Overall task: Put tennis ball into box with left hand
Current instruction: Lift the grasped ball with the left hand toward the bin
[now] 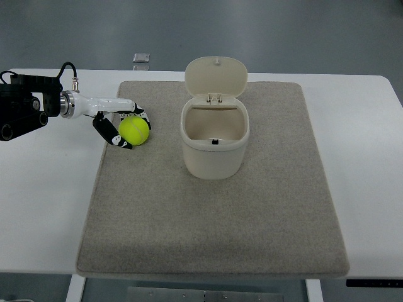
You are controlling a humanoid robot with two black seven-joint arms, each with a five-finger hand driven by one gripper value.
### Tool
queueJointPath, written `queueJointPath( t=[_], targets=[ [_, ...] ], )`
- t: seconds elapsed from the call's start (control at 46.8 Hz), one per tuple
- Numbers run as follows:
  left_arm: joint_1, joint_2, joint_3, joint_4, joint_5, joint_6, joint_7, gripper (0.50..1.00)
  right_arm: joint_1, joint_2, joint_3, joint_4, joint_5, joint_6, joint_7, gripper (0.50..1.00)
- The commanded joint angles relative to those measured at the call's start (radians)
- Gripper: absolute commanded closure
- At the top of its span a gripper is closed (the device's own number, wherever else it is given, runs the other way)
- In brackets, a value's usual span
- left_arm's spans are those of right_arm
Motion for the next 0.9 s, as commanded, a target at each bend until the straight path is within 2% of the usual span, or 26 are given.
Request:
queueJointPath(
  t=[0.0,0.406,0.513,0.642,0.877],
  targets=[
    [-0.002,0.000,-0.006,0.002,-0.021,-0.001,0.000,1.000,0.000,0.000,0.000,0.000,0.000,0.000,0.000,0.599],
    [0.090,0.006,-0.167,0.003,-0.093,-0.021,0.000,1.000,0.000,0.000,0.000,0.000,0.000,0.000,0.000,0.597],
    [0.130,0.011,-0.236,0.003,-0.113,-0.047,0.000,1.000,0.000,0.000,0.000,0.000,0.000,0.000,0.000,0.599],
    [0.176,0.020,-0.299,0.003,-0.154,-0.096,0.000,1.000,0.000,0.000,0.000,0.000,0.000,0.000,0.000,0.599],
    [0.228,0.083,-0.420,0.000,-0.270,-0.253,0.000,1.000,0.000,0.000,0.000,0.000,0.000,0.000,0.000,0.599]
  ],
)
